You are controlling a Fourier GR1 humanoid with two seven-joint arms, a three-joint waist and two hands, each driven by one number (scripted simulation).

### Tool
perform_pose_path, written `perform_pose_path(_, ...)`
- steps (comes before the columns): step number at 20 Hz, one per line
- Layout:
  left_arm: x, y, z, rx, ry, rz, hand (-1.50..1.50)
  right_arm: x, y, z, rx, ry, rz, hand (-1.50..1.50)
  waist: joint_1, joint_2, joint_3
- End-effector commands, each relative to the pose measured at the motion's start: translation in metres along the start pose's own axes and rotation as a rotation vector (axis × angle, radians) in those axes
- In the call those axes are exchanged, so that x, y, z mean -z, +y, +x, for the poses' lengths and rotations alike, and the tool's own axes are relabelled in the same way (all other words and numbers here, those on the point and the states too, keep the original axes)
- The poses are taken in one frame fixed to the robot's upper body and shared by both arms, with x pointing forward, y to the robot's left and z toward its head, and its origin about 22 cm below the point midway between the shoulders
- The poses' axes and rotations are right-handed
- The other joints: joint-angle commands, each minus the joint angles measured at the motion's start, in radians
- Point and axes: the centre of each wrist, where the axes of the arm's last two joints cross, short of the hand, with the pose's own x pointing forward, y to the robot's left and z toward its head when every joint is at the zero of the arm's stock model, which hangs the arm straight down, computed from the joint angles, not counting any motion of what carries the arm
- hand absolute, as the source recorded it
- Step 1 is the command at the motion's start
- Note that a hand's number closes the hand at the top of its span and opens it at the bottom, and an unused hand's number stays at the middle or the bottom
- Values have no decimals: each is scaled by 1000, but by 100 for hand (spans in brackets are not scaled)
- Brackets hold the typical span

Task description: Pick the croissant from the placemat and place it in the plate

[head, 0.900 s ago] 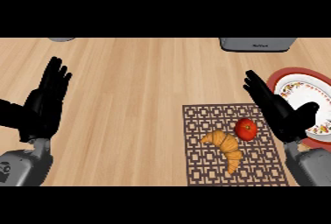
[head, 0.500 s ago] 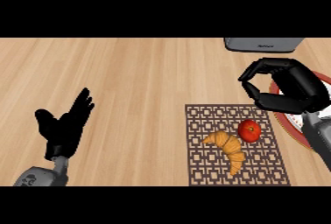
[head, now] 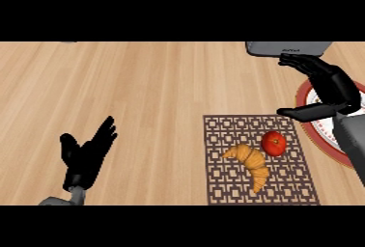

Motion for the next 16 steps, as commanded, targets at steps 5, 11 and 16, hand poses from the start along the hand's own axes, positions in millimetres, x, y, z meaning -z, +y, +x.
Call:
perform_pose_path(5,0,2,-11,-17,19,26,0,-6,-52,22,-240,72,306,-150,-14,-6,-2)
perform_pose_path(11,8,-3,-8,-6,29,21,0,24,-31,51,-428,161,600,-150,-34,-13,-3)
perform_pose_path(16,-12,1,-14,0,27,26,0,17,13,47,-543,205,640,-150,-35,-17,-2)
